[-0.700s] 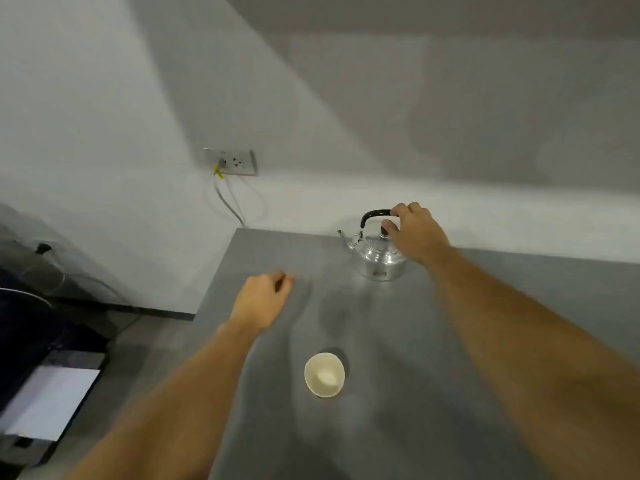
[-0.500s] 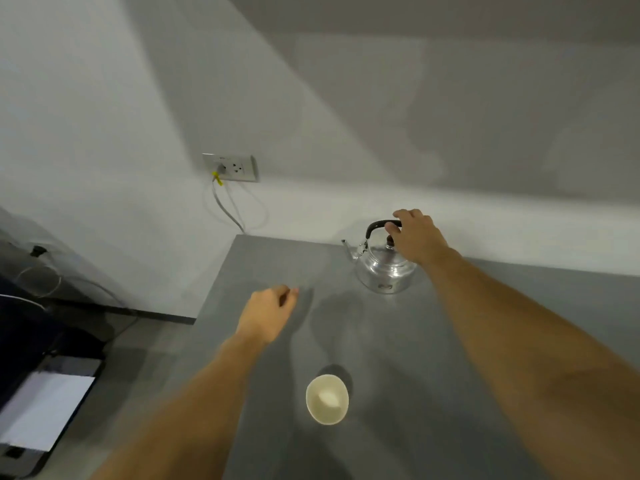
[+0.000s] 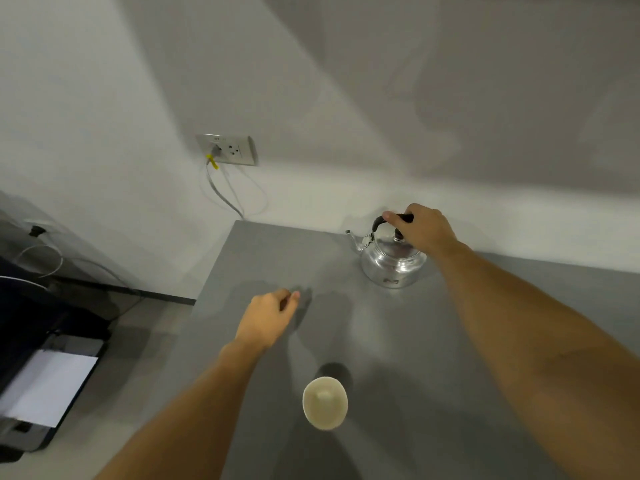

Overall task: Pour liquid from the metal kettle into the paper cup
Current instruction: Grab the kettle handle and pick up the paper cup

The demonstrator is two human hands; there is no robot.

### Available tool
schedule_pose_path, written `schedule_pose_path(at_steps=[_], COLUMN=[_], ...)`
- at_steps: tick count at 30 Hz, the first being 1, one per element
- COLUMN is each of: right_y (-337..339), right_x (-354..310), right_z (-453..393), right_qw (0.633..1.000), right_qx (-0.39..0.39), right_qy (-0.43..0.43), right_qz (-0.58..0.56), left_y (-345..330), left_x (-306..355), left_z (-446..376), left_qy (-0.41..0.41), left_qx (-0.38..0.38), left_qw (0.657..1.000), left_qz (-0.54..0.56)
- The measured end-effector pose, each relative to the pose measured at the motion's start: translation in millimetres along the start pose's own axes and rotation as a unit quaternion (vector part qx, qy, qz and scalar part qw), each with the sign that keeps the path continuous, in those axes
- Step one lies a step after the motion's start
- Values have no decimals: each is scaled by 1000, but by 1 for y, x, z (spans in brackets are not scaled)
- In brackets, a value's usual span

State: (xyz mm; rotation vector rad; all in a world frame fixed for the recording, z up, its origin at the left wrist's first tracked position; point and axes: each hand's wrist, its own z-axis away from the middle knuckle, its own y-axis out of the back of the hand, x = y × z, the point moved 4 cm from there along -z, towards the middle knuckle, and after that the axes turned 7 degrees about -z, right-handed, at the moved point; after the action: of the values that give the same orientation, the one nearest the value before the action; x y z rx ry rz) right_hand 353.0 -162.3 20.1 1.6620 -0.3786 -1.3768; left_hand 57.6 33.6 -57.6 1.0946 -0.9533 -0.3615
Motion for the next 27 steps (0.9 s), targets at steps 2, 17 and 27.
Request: schedule_pose_path(at_steps=[2,17,27], right_y=[-1,14,36], right_x=[1,14,7], right_z=[0,73,167], right_qw=[999,988,990], right_qx=[8,71,10], right_qy=[-4,-48,-29], right_qz=[-34,-130,-136], left_y=[-3,-42,-65], left_x=[-4,-26,-23], left_z=[2,86,131], left_qy=[4,1,-37], left_qx=[-8,-139,-198], left_qw=[1000,989,974], left_qz=[4,41,101])
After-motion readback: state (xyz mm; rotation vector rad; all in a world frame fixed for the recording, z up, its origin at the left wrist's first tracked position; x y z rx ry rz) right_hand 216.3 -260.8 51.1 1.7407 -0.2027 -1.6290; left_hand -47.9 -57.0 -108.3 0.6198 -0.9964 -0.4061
